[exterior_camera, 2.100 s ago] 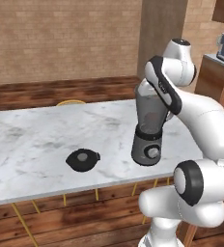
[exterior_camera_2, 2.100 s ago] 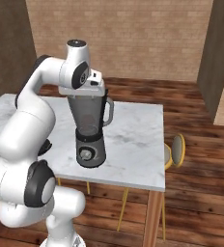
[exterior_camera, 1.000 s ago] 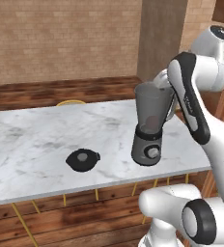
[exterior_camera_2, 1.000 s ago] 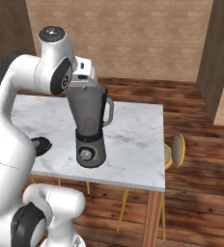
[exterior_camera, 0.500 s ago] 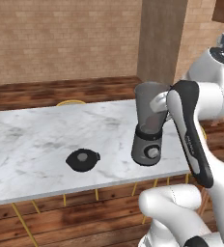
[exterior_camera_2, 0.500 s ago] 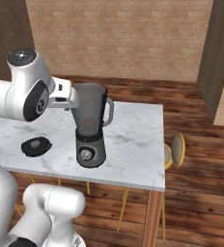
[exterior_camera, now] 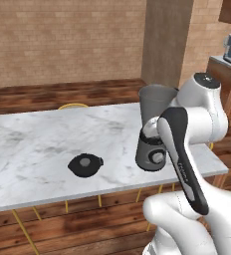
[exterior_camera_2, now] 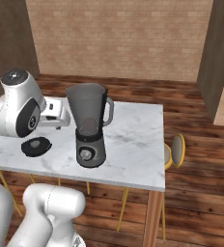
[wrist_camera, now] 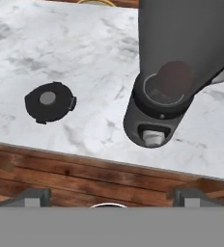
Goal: Grab the garlic and onion from the fridge, place them in the blender, close the lid, and turn on the blender to create a marinade.
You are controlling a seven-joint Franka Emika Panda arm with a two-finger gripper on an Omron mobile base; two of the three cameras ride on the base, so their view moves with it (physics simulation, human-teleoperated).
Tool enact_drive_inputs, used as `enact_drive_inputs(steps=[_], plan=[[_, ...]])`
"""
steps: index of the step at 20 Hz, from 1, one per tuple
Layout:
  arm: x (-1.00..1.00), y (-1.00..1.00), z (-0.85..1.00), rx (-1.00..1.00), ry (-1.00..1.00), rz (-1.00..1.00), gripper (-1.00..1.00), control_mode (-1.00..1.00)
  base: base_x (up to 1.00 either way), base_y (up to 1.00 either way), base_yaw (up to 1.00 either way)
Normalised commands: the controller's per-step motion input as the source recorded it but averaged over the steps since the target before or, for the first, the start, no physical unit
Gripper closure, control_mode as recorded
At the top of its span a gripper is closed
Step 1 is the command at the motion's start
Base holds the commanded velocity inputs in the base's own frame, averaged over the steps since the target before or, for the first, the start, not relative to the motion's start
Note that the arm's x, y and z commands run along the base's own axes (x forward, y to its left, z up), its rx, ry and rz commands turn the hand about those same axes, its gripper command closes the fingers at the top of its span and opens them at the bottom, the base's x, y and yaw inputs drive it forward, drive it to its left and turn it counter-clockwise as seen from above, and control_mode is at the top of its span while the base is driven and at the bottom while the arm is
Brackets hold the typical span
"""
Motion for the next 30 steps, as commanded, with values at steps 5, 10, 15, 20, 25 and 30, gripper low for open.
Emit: enact_drive_inputs(steps=[5,10,15,20,25,30], plan=[[-0.18,0.02,-0.08,0.00,0.02,0.00,-1.00,-1.00,0.00,0.00,0.00],[-0.36,-0.01,-0.01,0.00,-0.07,-0.01,-1.00,1.00,-0.60,-0.15,-0.10],[0.00,0.00,0.00,0.00,0.00,0.00,-1.00,1.00,-0.78,-0.42,-0.42],[0.00,0.00,0.00,0.00,0.00,0.00,-1.00,1.00,-0.18,-0.49,-0.67],[0.00,0.00,0.00,0.00,0.00,0.00,-1.00,1.00,0.05,-0.53,-0.80],[0.00,0.00,0.00,0.00,0.00,0.00,-1.00,1.00,0.20,-0.74,-0.76]])
